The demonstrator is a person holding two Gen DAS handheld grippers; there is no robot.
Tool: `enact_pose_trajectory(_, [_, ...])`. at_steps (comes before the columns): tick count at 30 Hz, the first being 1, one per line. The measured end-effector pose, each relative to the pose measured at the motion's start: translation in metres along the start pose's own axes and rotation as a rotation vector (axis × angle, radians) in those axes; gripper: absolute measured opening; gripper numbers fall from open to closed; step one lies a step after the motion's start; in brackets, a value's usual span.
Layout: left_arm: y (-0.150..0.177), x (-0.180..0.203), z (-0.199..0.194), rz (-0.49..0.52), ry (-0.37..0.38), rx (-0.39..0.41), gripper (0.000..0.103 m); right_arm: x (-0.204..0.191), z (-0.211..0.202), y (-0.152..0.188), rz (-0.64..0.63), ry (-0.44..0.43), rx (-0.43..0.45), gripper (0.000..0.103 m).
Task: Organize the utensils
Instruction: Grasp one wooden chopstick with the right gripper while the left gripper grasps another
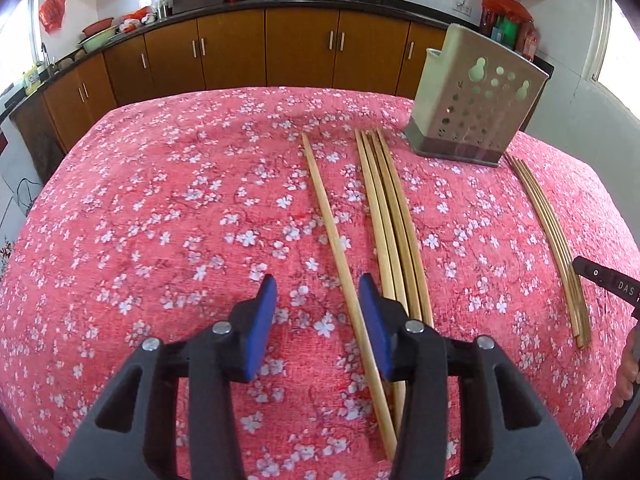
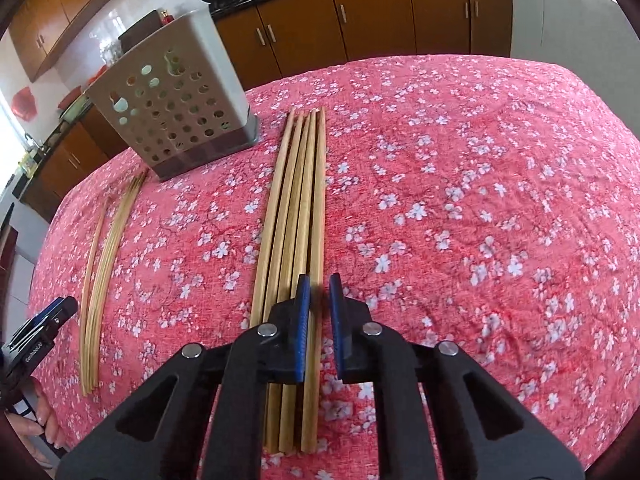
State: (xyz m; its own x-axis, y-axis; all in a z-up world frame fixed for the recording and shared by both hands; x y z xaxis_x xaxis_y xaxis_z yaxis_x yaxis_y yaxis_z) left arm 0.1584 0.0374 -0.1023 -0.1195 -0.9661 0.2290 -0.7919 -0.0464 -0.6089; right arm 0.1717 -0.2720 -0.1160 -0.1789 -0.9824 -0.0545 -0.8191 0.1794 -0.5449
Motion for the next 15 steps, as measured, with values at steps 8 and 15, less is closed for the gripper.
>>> enact_pose_trajectory(8, [-0.001, 0.001, 0.006, 0.006, 0.01, -0.026, 0.026, -0.002, 0.007, -0.005, -0.044, 0.099, 0.037, 0.008])
enact_pose_trajectory(15, [0.0, 0.002, 0.004, -0.017, 0.06, -0.052, 0.019, -0.001, 0.007, -0.005, -0.053, 0.086, 0.036, 0.008])
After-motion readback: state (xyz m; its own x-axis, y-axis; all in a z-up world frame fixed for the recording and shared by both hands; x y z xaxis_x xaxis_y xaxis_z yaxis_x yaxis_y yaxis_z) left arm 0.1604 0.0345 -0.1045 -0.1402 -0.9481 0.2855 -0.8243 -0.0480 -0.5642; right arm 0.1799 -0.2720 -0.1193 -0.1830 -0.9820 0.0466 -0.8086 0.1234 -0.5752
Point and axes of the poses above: each gripper's, at about its wrist camera, not at the fingertips, and z roughly the way its jaws point, x to its right, y to its underside, the point moved 2 cm from there along z, roughly the way its jaws point, and after that the axes turned 13 degrees about y, right-handed, at the moved point
